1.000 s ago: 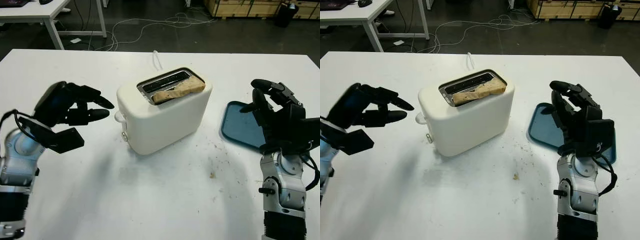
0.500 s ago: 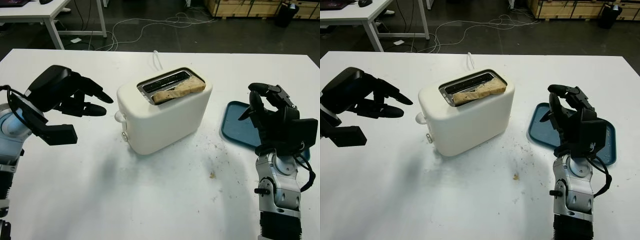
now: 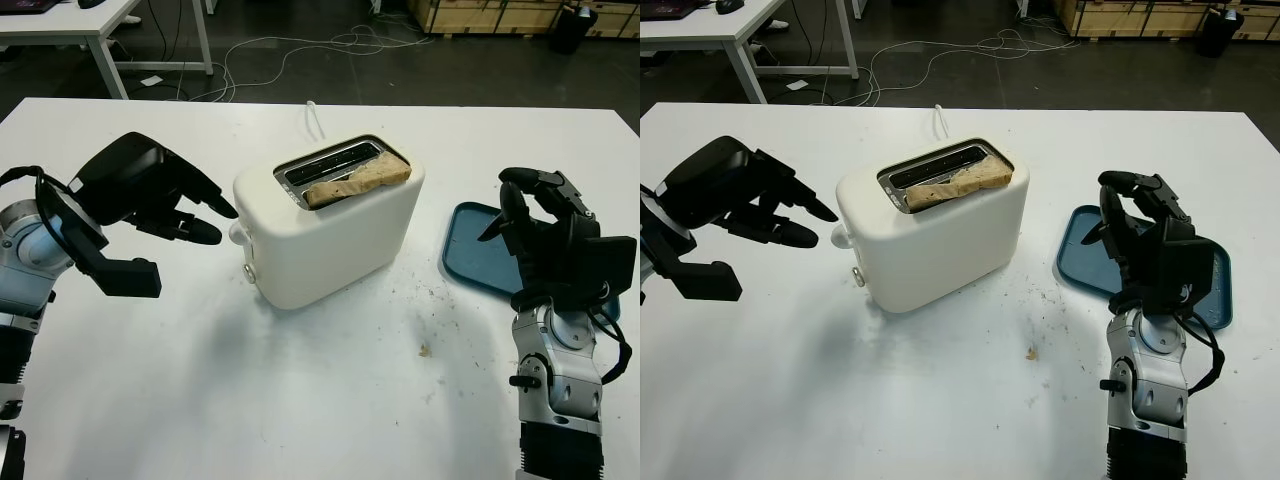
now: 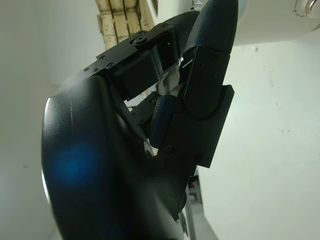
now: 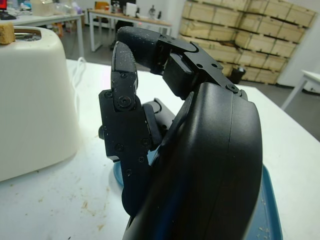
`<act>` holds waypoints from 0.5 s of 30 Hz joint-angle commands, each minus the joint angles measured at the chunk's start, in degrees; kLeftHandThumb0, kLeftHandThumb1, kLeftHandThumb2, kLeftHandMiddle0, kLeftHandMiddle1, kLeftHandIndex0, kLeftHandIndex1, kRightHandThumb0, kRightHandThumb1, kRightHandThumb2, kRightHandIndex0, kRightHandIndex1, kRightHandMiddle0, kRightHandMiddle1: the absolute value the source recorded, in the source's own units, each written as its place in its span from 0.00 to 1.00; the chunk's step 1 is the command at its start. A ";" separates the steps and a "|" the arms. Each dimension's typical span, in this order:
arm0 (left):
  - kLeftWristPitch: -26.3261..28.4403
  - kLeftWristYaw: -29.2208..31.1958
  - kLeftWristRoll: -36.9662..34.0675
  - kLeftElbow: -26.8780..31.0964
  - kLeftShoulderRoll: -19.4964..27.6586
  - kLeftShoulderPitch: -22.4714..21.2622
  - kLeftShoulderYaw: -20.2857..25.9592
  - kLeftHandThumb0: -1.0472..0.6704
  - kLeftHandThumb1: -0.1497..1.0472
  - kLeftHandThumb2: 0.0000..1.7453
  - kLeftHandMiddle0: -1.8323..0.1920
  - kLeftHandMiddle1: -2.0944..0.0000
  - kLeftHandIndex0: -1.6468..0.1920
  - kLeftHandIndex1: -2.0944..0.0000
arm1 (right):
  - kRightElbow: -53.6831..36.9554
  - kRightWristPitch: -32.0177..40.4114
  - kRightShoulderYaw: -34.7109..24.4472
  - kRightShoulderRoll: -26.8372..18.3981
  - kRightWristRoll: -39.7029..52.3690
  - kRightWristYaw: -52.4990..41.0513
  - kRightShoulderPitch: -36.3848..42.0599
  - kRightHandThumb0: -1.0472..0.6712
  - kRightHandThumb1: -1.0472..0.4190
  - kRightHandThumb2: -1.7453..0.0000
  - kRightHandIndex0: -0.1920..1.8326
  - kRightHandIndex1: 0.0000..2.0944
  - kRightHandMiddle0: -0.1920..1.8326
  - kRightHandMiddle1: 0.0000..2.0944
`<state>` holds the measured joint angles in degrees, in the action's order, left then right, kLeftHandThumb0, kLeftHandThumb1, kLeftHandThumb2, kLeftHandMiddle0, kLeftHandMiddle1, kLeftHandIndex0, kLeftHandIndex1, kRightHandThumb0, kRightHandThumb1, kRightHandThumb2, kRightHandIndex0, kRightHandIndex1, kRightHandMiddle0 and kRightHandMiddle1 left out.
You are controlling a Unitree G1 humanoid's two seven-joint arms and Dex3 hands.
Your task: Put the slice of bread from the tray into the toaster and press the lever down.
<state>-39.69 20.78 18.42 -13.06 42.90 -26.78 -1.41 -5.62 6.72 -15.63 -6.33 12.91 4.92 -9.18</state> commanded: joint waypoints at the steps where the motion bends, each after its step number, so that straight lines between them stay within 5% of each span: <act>1: -0.41 0.54 -0.39 -0.29 -0.27 -1.01 -0.87 0.13 0.89 0.01 0.36 0.28 0.19 0.99 | 0.09 1.18 -0.16 0.35 0.15 0.32 -0.72 0.15 0.09 0.94 0.59 0.83 0.48 0.83; 15: 0.83 3.66 0.20 -0.38 -0.02 -1.18 -2.99 0.15 0.89 0.03 0.37 0.29 0.20 1.00 | -0.04 1.02 -0.19 0.21 -0.02 0.22 -0.50 0.15 0.09 0.94 0.58 0.83 0.47 0.83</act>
<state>-38.97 23.91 18.41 -13.37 42.88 -27.07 -3.55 -5.62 7.18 -15.61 -6.33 12.83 5.09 -9.19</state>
